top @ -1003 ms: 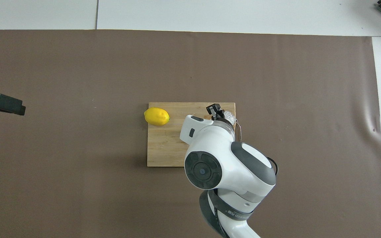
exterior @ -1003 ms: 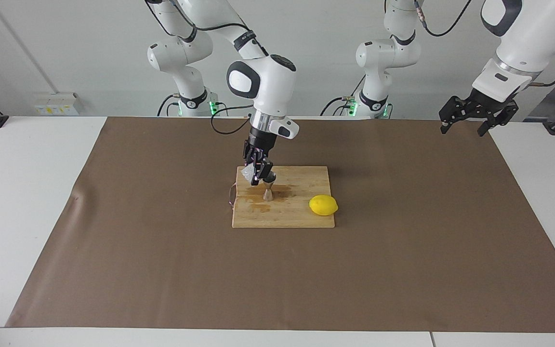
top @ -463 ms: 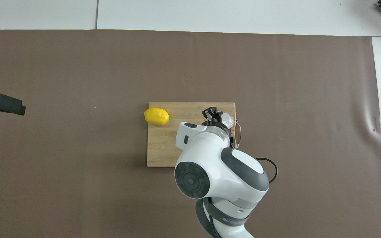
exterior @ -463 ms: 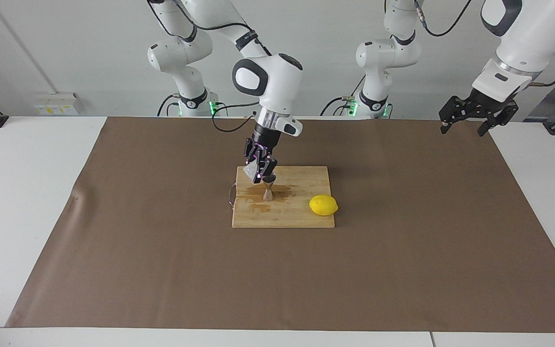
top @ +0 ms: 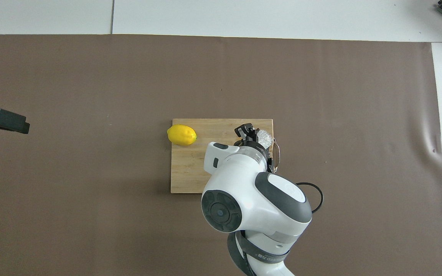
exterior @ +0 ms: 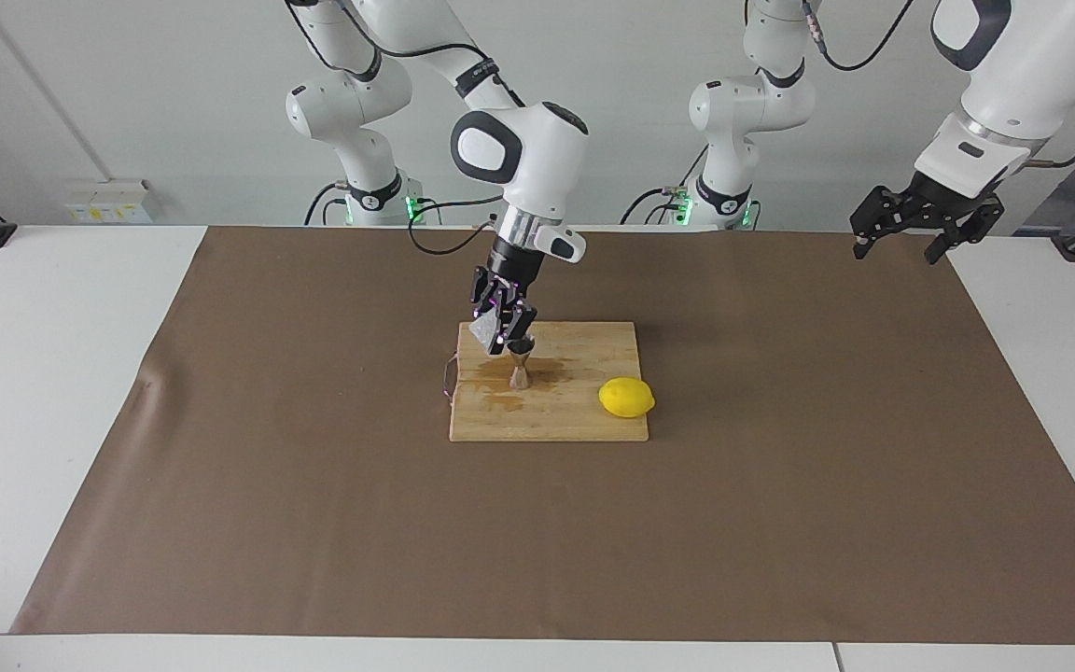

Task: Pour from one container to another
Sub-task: 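Tilt the white cup with the right gripper into the metal cup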

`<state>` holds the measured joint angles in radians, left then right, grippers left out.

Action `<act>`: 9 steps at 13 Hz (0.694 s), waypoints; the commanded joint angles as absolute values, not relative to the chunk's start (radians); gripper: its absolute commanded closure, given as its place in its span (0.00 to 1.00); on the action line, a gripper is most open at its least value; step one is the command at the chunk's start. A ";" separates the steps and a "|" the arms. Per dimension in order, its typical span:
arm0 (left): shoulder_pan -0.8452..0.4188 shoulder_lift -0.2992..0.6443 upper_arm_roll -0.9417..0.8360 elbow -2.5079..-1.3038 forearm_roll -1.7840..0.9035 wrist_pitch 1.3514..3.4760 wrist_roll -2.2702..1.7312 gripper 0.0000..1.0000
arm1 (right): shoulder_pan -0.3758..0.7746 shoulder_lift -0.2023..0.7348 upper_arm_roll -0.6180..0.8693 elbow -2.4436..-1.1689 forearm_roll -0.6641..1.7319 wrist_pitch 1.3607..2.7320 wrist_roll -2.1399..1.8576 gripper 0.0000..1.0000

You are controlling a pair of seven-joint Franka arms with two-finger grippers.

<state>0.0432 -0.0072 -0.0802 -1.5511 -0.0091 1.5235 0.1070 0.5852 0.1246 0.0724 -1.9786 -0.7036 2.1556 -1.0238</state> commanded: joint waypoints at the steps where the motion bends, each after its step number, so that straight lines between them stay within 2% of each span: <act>1: 0.054 -0.005 -0.087 -1.549 -0.011 1.517 0.114 0.00 | 0.580 0.109 0.087 -1.982 -0.716 2.141 -0.980 1.00; 9: 0.052 -0.005 -0.087 -1.551 -0.011 1.520 0.115 0.00 | 0.543 0.113 0.089 -1.953 -0.510 2.154 -0.985 1.00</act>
